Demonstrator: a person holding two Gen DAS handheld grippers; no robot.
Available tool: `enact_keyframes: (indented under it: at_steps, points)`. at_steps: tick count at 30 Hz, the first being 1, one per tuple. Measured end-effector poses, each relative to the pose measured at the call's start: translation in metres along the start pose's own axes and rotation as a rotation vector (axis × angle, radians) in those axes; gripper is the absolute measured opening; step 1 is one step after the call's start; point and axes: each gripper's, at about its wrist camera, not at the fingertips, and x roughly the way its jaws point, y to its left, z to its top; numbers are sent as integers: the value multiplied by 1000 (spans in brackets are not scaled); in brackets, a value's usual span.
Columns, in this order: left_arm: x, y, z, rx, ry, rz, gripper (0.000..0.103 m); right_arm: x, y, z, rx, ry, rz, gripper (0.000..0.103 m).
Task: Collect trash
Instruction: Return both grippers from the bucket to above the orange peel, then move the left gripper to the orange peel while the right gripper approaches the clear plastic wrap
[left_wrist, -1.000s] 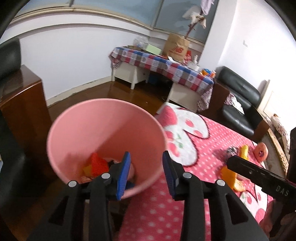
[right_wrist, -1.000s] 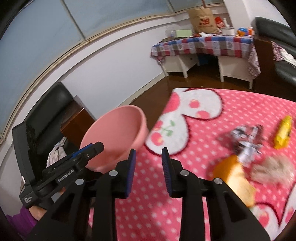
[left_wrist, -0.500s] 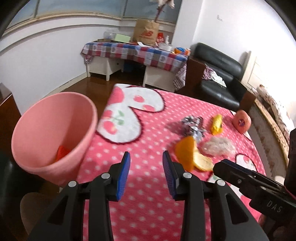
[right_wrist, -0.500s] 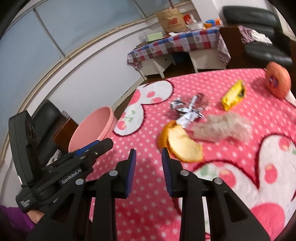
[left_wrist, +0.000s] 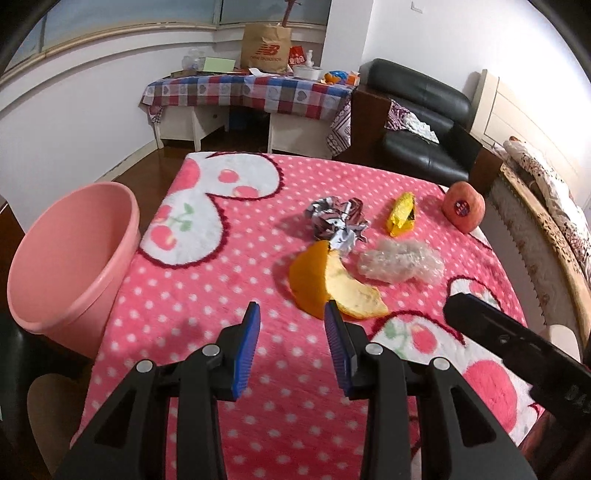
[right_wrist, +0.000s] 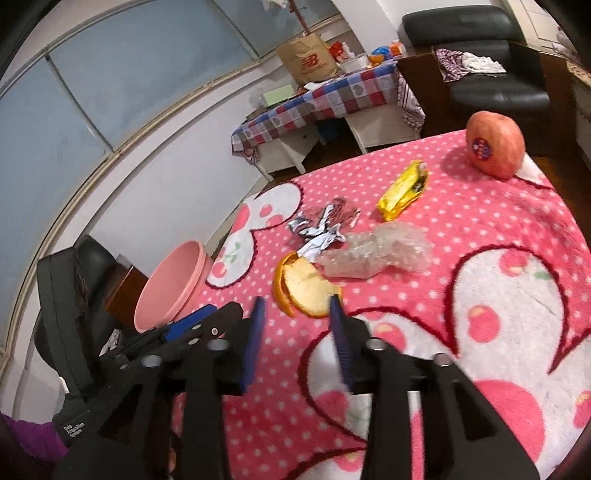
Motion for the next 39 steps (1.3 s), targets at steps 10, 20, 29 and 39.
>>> enact_keyframes:
  at_steps: [10, 20, 29, 39]
  points:
    - [2, -18, -1, 18, 37, -5, 35, -21, 2, 1, -41, -52, 60, 56]
    - [-1, -32, -4, 33, 64, 5, 39, -38, -6, 0, -39, -98, 142, 56]
    - [1, -42, -4, 59, 96, 39, 48, -43, -9, 0, -54, -108, 178, 56]
    - [9, -43, -4, 55, 115, -6, 48, -39, -20, 1, -50, -105, 162, 56]
